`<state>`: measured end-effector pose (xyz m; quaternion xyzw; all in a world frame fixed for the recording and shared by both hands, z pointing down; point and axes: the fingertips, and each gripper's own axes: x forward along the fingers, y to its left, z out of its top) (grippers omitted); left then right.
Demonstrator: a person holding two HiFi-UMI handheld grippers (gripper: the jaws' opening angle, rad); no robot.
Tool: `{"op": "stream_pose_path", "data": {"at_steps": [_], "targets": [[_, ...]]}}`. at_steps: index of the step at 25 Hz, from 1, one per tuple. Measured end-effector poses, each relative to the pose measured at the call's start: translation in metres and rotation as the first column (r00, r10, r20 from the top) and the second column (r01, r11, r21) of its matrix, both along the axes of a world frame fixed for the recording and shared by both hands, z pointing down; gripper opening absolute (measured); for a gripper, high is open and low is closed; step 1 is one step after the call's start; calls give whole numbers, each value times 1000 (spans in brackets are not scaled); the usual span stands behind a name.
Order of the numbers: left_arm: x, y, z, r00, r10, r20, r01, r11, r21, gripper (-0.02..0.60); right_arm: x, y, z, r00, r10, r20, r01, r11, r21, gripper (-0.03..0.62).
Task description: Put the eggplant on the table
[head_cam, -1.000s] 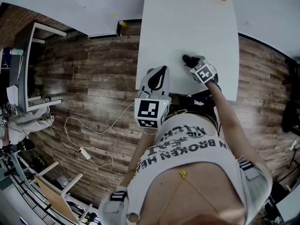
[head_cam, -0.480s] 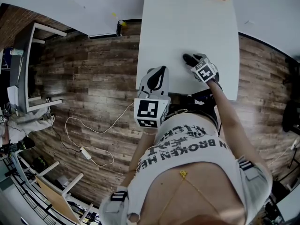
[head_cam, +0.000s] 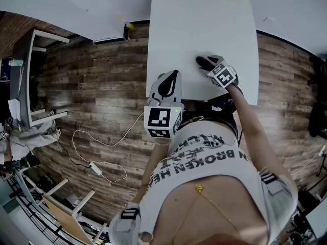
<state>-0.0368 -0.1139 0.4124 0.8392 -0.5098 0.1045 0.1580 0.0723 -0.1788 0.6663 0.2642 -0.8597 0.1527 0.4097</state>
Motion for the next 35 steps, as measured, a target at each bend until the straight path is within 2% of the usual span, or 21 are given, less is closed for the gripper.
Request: {"op": "stream_pose_path", "data": {"at_steps": [9, 24, 35], "targets": [[9, -1, 5, 1000, 13, 2, -13, 1000, -4, -2, 6, -3, -10, 999, 0, 34, -1, 1000, 28, 259], [16, -10, 8, 999, 33, 1, -33, 999, -6, -2, 6, -3, -25, 995, -14, 96, 13, 1000, 20, 259], [25, -14, 5, 998, 70, 7, -70, 998, -4, -2, 8, -4, -40, 993, -22, 119, 15, 998, 59, 258]]}}
